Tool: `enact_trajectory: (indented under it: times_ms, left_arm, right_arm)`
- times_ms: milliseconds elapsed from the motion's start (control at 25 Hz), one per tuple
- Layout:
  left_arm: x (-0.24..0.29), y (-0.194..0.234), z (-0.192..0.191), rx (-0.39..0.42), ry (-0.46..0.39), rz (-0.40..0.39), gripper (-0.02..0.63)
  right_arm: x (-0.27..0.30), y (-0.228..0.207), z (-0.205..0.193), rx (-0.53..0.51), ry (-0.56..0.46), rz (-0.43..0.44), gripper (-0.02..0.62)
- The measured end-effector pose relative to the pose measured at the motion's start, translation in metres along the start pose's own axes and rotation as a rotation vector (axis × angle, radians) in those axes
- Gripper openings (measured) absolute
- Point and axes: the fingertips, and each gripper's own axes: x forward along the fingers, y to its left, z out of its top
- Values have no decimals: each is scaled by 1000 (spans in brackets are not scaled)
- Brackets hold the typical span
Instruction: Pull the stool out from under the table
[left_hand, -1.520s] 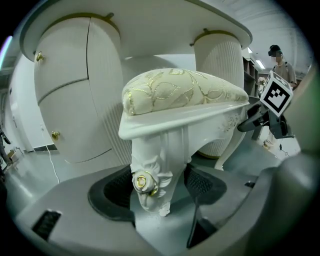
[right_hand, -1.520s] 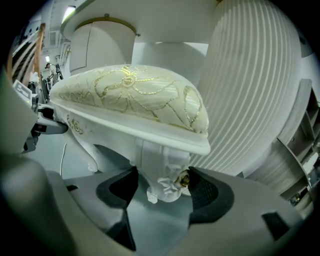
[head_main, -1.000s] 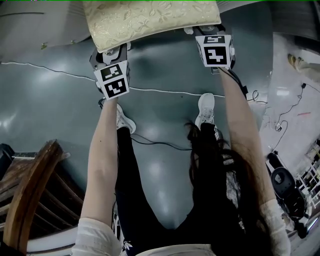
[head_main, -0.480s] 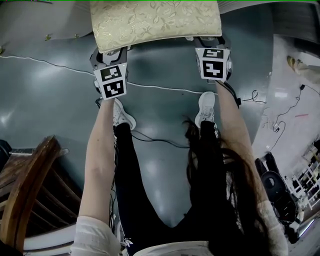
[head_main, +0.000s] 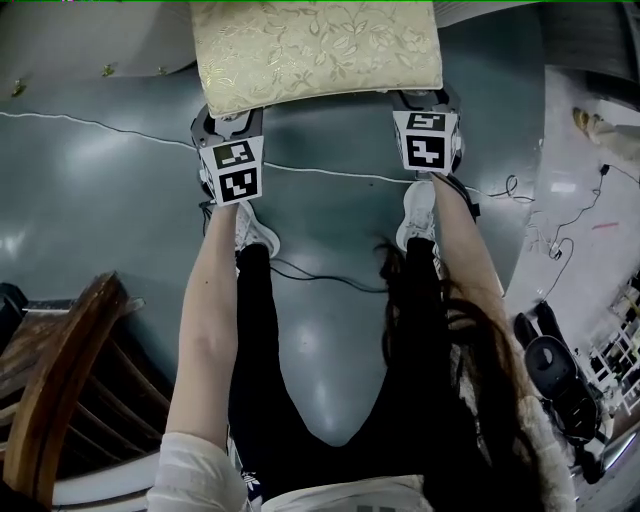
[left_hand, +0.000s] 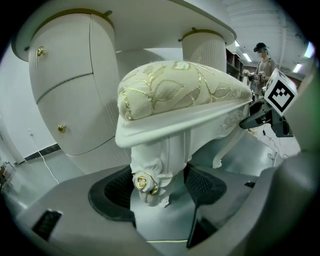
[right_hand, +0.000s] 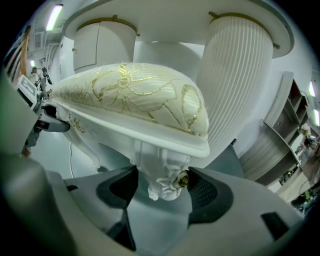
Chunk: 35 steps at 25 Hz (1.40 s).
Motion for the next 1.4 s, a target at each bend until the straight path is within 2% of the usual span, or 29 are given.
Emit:
enact_trajectory:
  times_ms: [240,440,560,720,920,1000,1040,1120,1160,1200,1280,1400]
  left_arm:
    - [-5,7,31,35,54,-27,327]
    - [-9,-2,13,41,56,-22,327]
    - [-16,-15,18,55,57,-31,327]
    - [-3,1,26,56,70,-32,327]
    - [-1,14,19,42,77,-20,327]
    - [-2,20,22,49,60,-13,325]
    - [-3,20,24,55,54,-16,325]
    - [-4,15,27,69,48,-28,322]
    - [-5,14,27,75,46,-32,321]
    - [-5,13,27,84,44,-34,318]
    - [-4,15,27,117,48,-37,291]
    - [-6,18,23,147,58,-48,272]
  right_arm:
    - [-7,-12,20,35,33,2,310]
    - [-14,-5,-4,42,38,3,310]
    - [-25,-14,-12,15,61,19,310]
    - [-16,-13,-2,-51,116,17,280]
    - [-10,-2,5,-84,93,44,265]
    - [-5,0,5,-49,76,60,265]
    - [-1,0,-2,-1,99,78,258]
    - [8,-2,-28,97,200,120,233]
    - [10,-5,-35,104,234,124,231]
    - [11,-7,-35,76,236,117,240]
    - [7,-7,-18,-7,163,101,235]
    - [4,0,4,10,70,107,285]
